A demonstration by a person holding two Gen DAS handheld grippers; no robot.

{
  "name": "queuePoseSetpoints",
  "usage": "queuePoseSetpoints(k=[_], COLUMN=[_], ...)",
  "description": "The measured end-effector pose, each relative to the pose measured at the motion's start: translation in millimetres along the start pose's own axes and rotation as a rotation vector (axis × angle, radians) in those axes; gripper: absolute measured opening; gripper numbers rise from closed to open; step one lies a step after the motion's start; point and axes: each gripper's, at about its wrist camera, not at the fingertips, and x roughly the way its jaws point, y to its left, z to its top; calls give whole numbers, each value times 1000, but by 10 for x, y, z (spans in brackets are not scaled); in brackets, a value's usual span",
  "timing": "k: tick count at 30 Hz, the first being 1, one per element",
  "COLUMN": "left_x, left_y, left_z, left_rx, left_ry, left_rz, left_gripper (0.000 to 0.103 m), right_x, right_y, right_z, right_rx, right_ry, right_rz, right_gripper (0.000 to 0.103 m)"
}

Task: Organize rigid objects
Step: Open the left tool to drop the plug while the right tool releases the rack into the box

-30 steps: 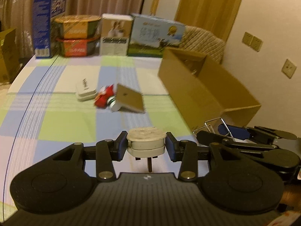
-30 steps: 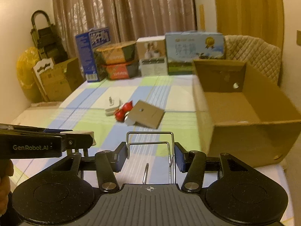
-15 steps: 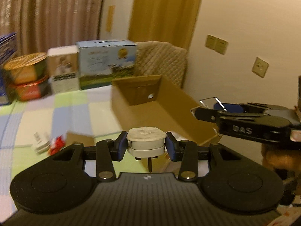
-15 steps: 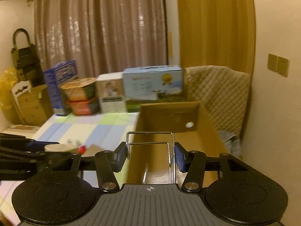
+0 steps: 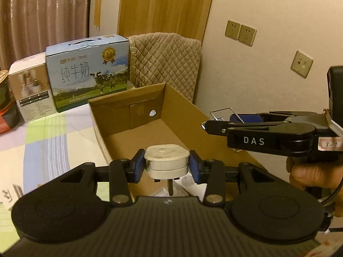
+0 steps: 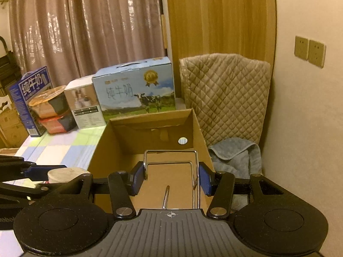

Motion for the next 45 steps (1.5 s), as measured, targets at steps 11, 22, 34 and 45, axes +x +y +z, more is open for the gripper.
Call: queuePoseSetpoints(k=[11,22,34,45], left_x=[557,611,287,43], left_y=[129,185,410,745], left_z=[74,179,63,-98], left_rx=[22,32,-6,-78], left_ry=[51,-21,-34,-47], left_rz=[27,59,84,124], left_gripper=[38,48,48,48], right_x=[546,740,764,870], right_y=[-183,-296,-202,-41], right_z=[74,66,73,204], right_rx=[47,97,102,128], right_ry=[84,98,107,57], right_rz=[-8,-11,4,41], right_gripper=[50,50,50,59])
